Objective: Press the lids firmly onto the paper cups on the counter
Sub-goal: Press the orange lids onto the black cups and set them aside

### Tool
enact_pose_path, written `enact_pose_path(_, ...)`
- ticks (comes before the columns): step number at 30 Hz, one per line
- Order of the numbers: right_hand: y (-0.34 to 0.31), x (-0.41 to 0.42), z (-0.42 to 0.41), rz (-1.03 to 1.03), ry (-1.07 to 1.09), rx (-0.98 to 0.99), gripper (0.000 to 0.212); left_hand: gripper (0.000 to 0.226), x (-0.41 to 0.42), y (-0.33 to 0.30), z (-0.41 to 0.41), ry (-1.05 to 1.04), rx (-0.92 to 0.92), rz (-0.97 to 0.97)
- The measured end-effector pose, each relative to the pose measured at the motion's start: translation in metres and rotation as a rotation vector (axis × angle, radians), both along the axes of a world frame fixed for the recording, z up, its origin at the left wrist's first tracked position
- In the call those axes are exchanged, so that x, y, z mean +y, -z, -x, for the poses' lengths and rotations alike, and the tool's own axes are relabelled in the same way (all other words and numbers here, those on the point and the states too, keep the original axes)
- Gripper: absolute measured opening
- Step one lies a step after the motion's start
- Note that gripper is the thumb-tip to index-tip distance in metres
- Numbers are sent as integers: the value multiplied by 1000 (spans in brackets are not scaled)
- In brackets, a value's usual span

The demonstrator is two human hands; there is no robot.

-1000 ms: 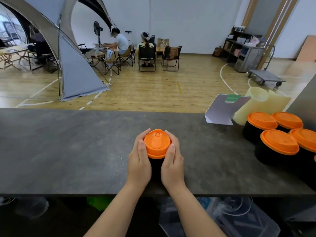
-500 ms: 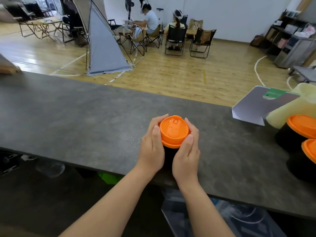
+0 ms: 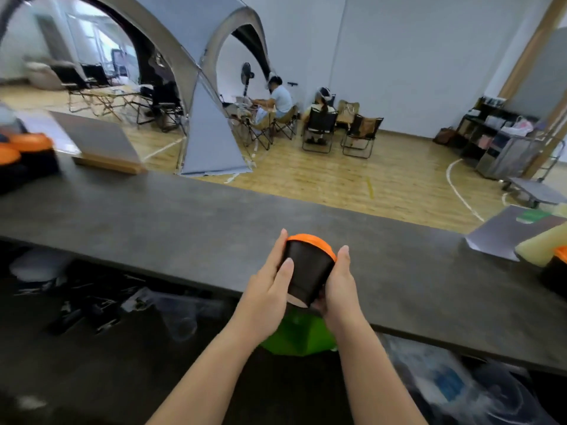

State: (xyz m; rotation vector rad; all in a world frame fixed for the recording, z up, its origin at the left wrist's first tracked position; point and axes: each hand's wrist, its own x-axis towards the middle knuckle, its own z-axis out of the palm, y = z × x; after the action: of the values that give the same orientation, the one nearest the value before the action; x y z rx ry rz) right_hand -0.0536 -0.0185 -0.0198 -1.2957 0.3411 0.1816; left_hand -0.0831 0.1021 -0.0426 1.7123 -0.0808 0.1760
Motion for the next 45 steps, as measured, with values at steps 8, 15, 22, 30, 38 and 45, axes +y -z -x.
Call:
enact_pose_path(8,0,166,43,53,-169,-98,58,46,160,-14,47,-223,66,119)
enact_pose_path(15,-14,238,34,141,-183,-253,47,41,233,-24,47,-338,-8,166)
enact_pose_path(22,-7,307,-7,139,-139,-453,28,60,303,-33,14,-420,53,134)
enact_pose_path(30,-9,387,-81,79,-138,-450,26,48,399,-40,-68,-255,448,828)
enact_pose_path(38,-7,444,-115,170,-188,-437,35,55,463,-18,-104,-189,475,1005)
enact_pose_path(45,0,494,-133,277,-209,-343,31,63,503,-17,-124,-324,151,274)
